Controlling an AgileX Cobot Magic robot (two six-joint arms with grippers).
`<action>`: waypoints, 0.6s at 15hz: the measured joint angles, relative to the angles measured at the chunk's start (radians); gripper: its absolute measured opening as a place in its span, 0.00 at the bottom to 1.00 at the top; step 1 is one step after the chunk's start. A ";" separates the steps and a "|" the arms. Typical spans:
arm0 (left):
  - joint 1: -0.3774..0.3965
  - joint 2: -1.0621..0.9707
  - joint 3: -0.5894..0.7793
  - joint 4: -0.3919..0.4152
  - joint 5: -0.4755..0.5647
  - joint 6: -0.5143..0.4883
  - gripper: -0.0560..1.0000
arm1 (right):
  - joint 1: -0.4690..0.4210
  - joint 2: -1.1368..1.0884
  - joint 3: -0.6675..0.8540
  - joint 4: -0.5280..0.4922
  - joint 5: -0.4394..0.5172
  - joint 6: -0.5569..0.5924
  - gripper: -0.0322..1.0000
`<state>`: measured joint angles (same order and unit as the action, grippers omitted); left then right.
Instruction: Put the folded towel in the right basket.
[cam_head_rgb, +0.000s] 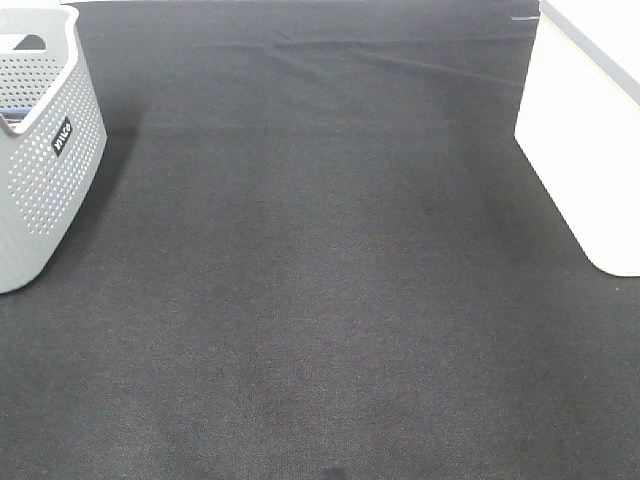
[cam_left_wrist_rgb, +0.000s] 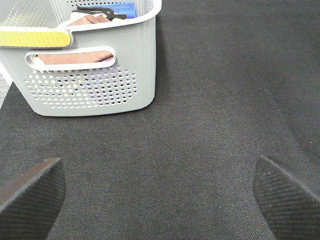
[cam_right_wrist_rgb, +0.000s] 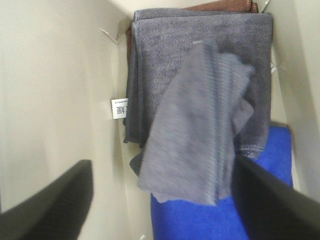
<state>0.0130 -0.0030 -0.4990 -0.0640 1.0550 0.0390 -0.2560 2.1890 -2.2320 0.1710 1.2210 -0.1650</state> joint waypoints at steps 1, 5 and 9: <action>0.000 0.000 0.000 0.000 0.000 0.000 0.97 | 0.000 -0.003 0.000 0.002 0.000 0.000 0.77; 0.000 0.000 0.000 0.000 0.000 0.000 0.97 | 0.064 -0.073 0.000 0.017 0.000 0.019 0.79; 0.000 0.000 0.000 0.000 0.000 0.000 0.97 | 0.151 -0.125 0.000 0.015 0.000 0.034 0.79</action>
<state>0.0130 -0.0030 -0.4990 -0.0640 1.0550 0.0390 -0.1050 2.0640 -2.2320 0.1860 1.2210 -0.1310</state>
